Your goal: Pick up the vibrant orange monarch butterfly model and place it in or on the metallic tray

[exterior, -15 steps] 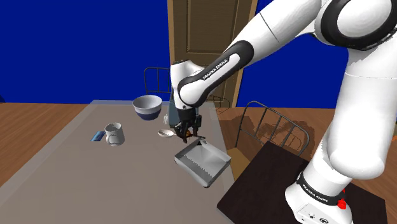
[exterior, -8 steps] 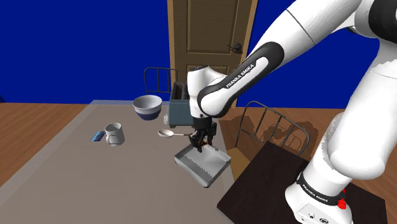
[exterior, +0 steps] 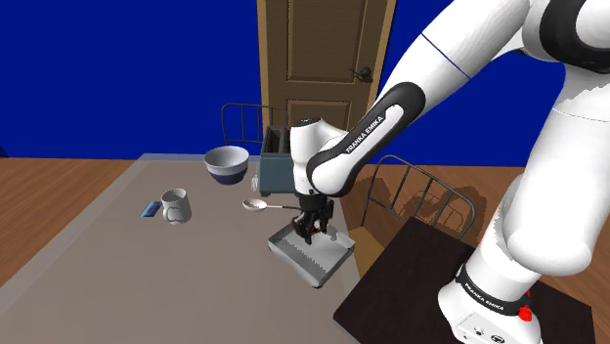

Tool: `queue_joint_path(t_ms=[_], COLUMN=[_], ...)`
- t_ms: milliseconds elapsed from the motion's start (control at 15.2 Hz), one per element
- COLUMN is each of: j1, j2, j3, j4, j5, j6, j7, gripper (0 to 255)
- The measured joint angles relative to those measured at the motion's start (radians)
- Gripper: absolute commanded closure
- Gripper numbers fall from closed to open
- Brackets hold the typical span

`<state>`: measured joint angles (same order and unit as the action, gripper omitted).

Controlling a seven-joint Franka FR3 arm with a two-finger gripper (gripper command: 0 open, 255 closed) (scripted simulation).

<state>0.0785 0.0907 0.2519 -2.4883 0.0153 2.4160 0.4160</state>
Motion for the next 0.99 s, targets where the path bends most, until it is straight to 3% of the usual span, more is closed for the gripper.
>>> queue_joint_path(t_ms=[396,792,858,990], j1=[0.003,0.004,0.004,0.004], j2=[0.074,0.083,0.083,0.083], j3=[-0.008,-0.009,-0.009,-0.009], j4=[-0.004,-0.003,-0.003,-0.003], j5=[-0.028,-0.032,-0.032,-0.032], j6=[0.076,0.084,0.084,0.084], j7=[0.017,0.020,0.020,0.020], gripper=[255,255,0,0])
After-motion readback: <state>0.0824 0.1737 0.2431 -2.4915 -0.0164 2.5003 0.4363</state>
